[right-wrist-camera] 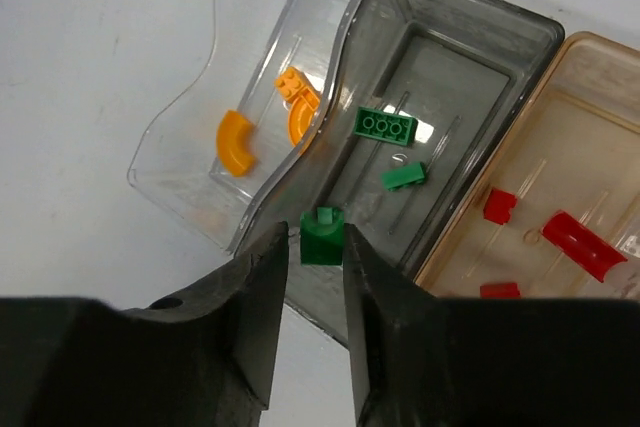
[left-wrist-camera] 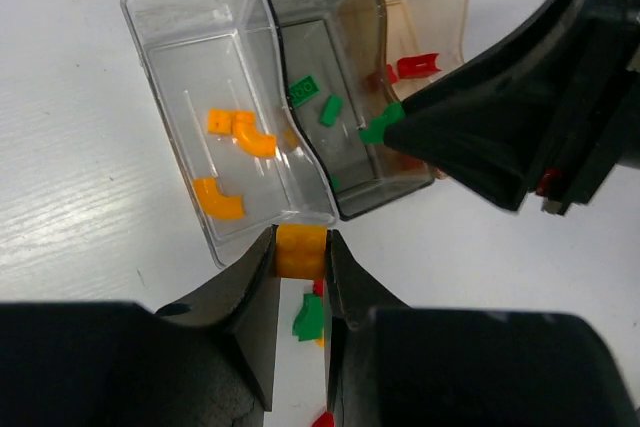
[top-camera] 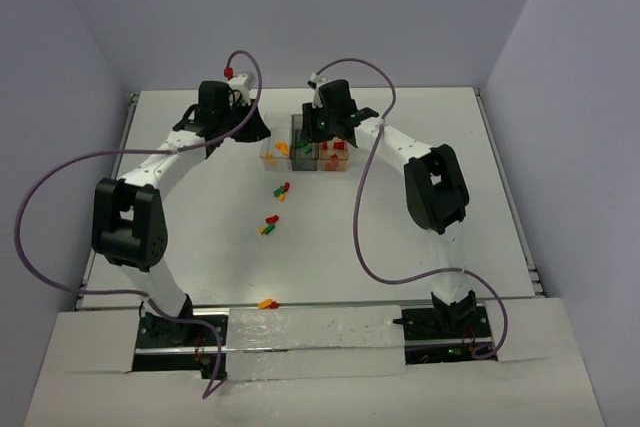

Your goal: Sort the legos into containers by color

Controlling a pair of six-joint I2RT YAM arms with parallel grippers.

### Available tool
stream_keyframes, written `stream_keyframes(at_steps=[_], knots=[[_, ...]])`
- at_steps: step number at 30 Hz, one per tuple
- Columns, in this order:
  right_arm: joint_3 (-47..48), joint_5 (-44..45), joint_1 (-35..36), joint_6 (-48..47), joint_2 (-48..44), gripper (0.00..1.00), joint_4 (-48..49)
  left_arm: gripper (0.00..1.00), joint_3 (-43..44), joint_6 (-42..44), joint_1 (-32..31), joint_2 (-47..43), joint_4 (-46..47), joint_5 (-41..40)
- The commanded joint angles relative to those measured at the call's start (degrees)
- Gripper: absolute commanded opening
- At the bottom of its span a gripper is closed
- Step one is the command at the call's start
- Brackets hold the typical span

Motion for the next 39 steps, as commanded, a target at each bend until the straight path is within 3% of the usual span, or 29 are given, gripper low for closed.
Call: stream_keyframes(at_steps=[1, 6, 7, 8, 11, 16, 22, 28, 32, 34, 39], knots=[[2.4, 2.7, 0.3, -1.4, -0.1, 0.50, -0.3, 0.00, 6.1, 0.7, 0.1, 4.7, 1.8, -2.5], [1.6, 1.9, 0.4, -0.7, -2.2, 0.71, -1.6, 0.02, 12.8, 0.6, 0.0, 12.1, -0.7, -2.3], [1.4, 1.6, 0.3, -0.5, -3.1, 0.81, -2.1, 0.03, 13.9, 0.6, -0.1, 12.8, -1.2, -2.2], [1.2, 0.7, 0.4, -0.5, -3.8, 0.82, -2.3, 0.04, 14.5, 0.6, -0.2, 14.1, -1.4, -2.2], [-0.6, -0.8, 0.3, -0.4, -8.0, 0.82, -2.6, 0.11, 16.5, 1.1, -0.7, 15.9, -3.4, -3.4], [-4.8, -1.5, 0.3, -4.1, -16.6, 0.83, -4.3, 0.39, 18.2, 0.5, -0.8, 17.5, -4.1, -4.8], [-11.3, -5.1, 0.2, -12.3, -26.0, 0.83, -6.4, 0.58, 19.7, 0.2, -0.8, 18.3, -5.3, -4.0], [-20.3, -16.0, 0.1, -24.2, -34.2, 0.77, -9.9, 0.60, 20.8, -0.5, -0.1, 15.7, -6.8, -1.1], [-27.5, -21.6, 2.4, -29.7, -39.5, 0.73, -12.6, 0.61, 20.5, -1.7, 3.2, 10.9, -9.4, 6.7], [-31.4, -22.9, 7.0, -33.6, -42.3, 0.70, -14.4, 0.61, 17.9, -2.8, 7.3, 6.2, -11.4, 14.2], [-35.6, -22.2, 18.8, -35.7, -43.5, 0.67, -13.6, 0.61, 11.2, -0.8, 14.2, -5.0, -16.1, 20.0]])
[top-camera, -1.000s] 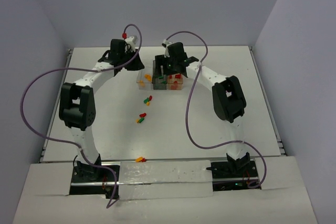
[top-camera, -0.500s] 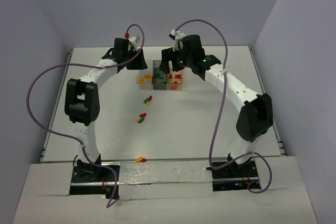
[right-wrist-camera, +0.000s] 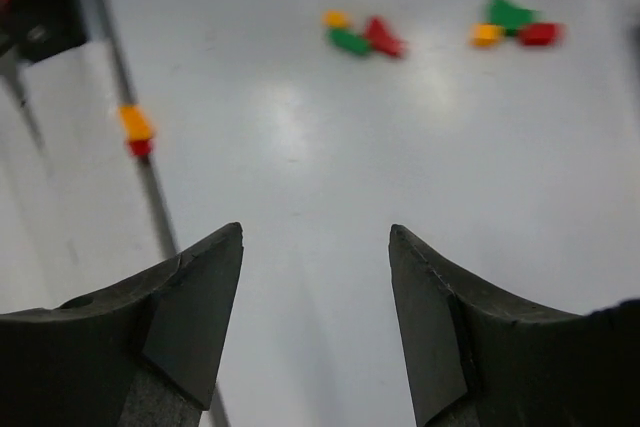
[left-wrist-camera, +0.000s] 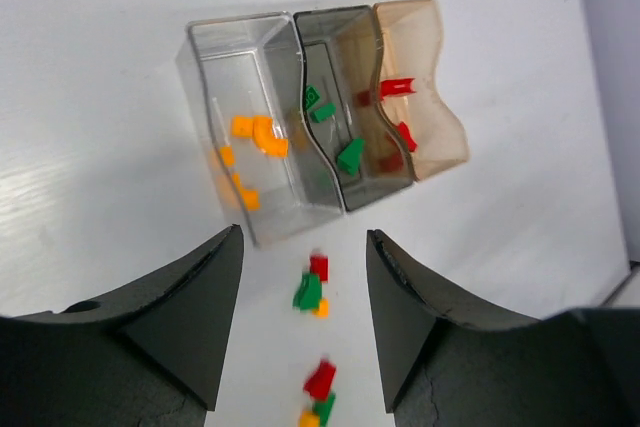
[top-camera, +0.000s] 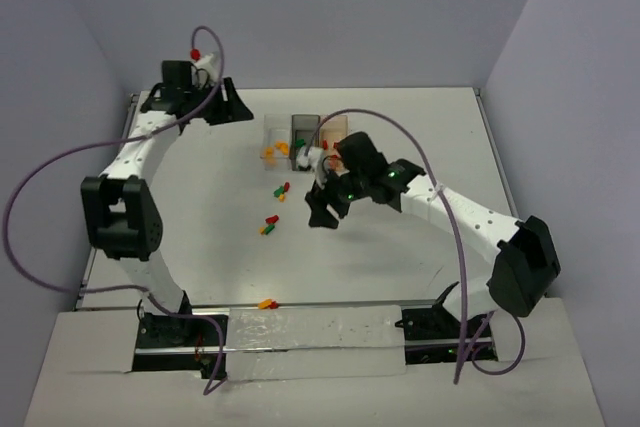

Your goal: Sort the legos into containers by color

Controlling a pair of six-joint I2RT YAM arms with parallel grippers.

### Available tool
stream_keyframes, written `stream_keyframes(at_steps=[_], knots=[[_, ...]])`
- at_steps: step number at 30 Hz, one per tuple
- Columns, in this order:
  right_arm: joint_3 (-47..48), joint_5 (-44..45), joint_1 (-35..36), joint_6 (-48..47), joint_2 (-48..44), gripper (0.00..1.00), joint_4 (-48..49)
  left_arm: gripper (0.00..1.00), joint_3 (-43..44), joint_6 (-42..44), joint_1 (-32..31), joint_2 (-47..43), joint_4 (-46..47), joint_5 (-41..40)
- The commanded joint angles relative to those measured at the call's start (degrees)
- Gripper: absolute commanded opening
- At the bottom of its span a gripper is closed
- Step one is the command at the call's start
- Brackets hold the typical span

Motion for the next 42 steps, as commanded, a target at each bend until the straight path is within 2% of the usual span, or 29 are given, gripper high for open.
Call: stream_keyframes(at_steps=[1, 5, 9, 15, 20, 28, 32, 42], knots=[[-1.2, -3.6, 11.5, -5.5, -2.2, 0.67, -0.3, 0.62, -4.5, 0.9, 6.7, -13.2, -4.7, 9.7], [-2.1, -2.5, 21.3, -5.6, 0.5, 0.70, 1.5, 0.63, -13.1, -0.5, 14.1, -21.5, -4.7, 13.6], [-4.1, 2.2, 27.7, -3.7, 3.6, 0.73, 5.3, 0.66, -16.9, -1.9, 19.6, -24.9, -3.5, 17.0], [-3.9, 9.4, 32.8, -0.8, 10.0, 0.77, 10.6, 0.67, -17.9, -2.2, 21.9, -25.9, -3.5, 18.5], [-2.1, 14.3, 33.6, 0.7, 13.2, 0.77, 13.2, 0.67, -17.9, -2.7, 21.8, -26.0, -2.8, 18.4], [-1.7, 19.9, 36.9, 2.0, 16.9, 0.66, 16.3, 0.67, -16.5, -2.6, 22.2, -25.0, -2.4, 18.6], [-1.1, 20.7, 38.4, 2.4, 18.0, 0.62, 16.5, 0.67, -16.8, -3.3, 22.9, -24.7, -1.5, 19.0], [1.0, 20.3, 39.5, 2.5, 21.4, 0.62, 15.6, 0.67, -17.2, -2.7, 24.6, -24.9, -1.1, 19.9]])
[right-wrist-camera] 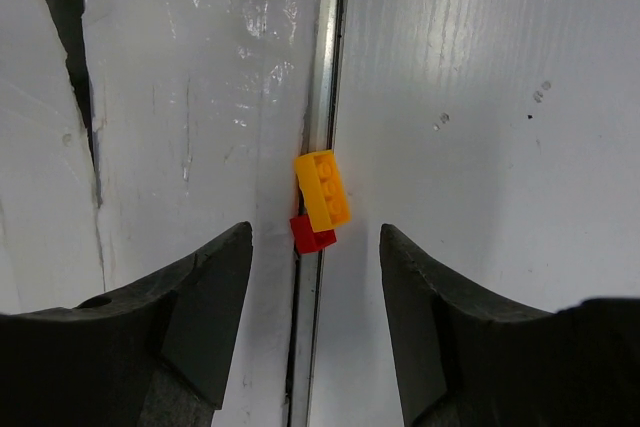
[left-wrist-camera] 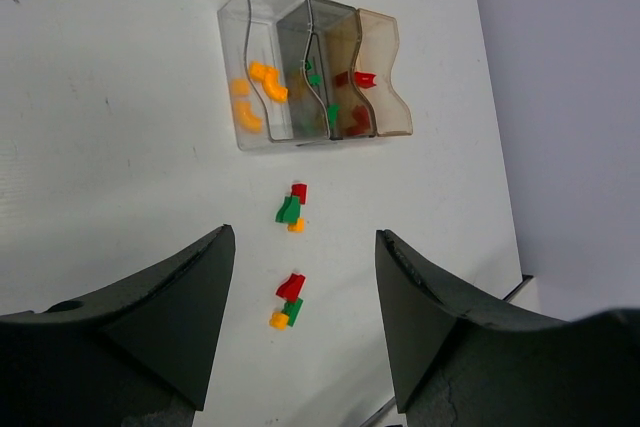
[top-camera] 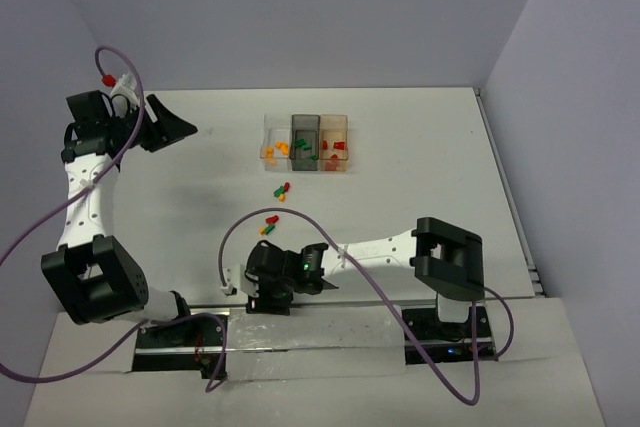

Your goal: Sort the legos into containers by color

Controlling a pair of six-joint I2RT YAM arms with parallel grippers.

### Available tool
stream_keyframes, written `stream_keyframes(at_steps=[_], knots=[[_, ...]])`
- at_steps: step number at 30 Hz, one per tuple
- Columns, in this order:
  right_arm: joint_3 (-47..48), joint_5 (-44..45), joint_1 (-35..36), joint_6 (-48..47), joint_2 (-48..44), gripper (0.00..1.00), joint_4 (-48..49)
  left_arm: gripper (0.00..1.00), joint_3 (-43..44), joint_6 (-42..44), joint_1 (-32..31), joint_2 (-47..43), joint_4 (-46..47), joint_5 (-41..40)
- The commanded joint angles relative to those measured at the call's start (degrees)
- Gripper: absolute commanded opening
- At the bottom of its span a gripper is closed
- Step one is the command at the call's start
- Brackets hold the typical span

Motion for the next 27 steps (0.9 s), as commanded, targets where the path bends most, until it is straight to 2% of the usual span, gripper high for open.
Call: stream_keyframes(at_steps=[1, 27], knots=[[3.8, 0.4, 0.3, 0.6, 1.8, 0.62, 0.9, 0.67, 1.1, 0.3, 1.4, -0.1, 2.4, 2.1], [11.2, 1.3, 0.3, 2.3, 9.1, 0.63, -6.5, 0.67, 3.3, 1.5, 5.6, 2.9, 2.2, 5.6]])
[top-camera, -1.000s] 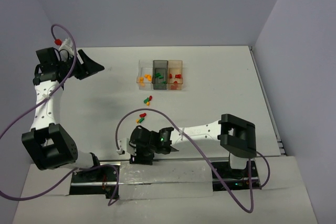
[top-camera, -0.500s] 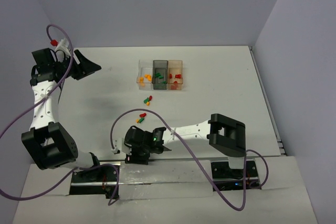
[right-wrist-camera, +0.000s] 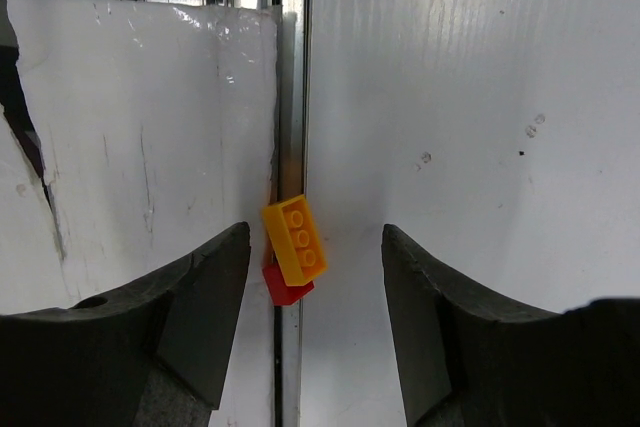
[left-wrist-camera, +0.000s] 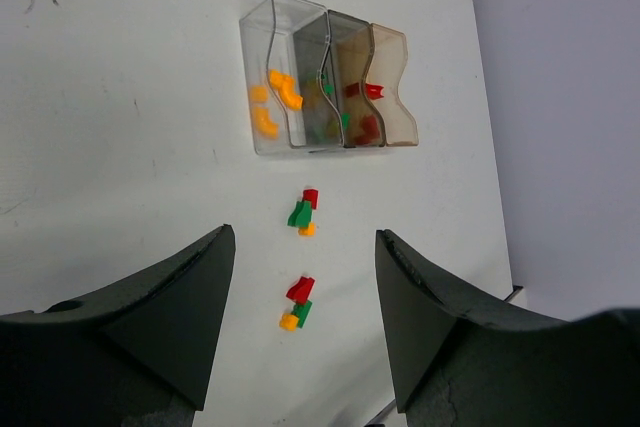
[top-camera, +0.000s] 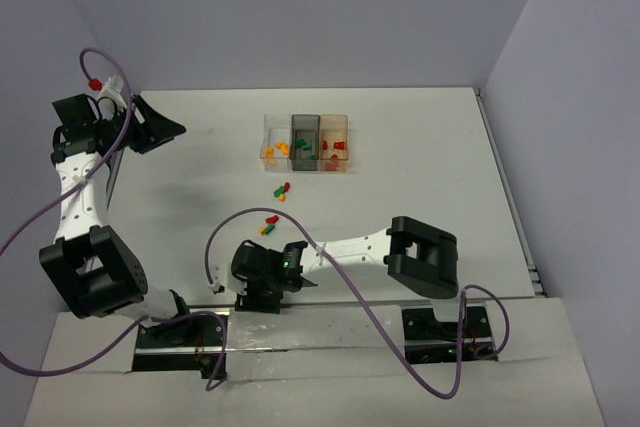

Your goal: Sort the legos into containers by color

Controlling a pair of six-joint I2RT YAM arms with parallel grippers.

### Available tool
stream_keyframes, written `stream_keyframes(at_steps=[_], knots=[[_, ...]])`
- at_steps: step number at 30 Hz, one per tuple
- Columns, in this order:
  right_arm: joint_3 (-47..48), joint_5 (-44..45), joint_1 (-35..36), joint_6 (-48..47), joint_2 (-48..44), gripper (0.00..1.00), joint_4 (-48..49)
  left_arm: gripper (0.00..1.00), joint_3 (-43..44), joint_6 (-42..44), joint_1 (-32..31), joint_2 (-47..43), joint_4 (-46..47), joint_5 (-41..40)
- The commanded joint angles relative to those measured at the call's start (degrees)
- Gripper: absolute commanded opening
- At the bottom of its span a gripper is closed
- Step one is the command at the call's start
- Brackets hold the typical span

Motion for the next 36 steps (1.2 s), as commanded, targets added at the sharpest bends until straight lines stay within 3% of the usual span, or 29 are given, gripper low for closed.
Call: stream_keyframes(at_steps=[1, 8, 16, 22, 36], knots=[[2.0, -0.5, 0.3, 1.3, 0.4, 0.63, -1.1, 0.67, 2.9, 1.0, 0.9, 0.7, 1.8, 2.3], [0.9, -1.8, -1.2, 2.0, 0.4, 0.61, -0.7, 0.67, 2.8, 1.1, 1.1, 1.0, 1.9, 2.4], [1.4, -2.7, -3.8, 2.4, 1.6, 0.43, -0.9, 0.67, 3.7, -0.1, 1.3, 2.6, 2.9, 3.1], [1.1, -1.5, -4.7, 2.2, 1.8, 0.35, -0.9, 0.67, 4.3, -1.0, 1.3, 3.9, 3.8, 3.6], [-5.6, 2.5, -11.5, 2.5, -1.2, 0.34, 1.0, 0.67, 3.7, -1.2, 1.3, 4.0, 4.8, 3.8]])
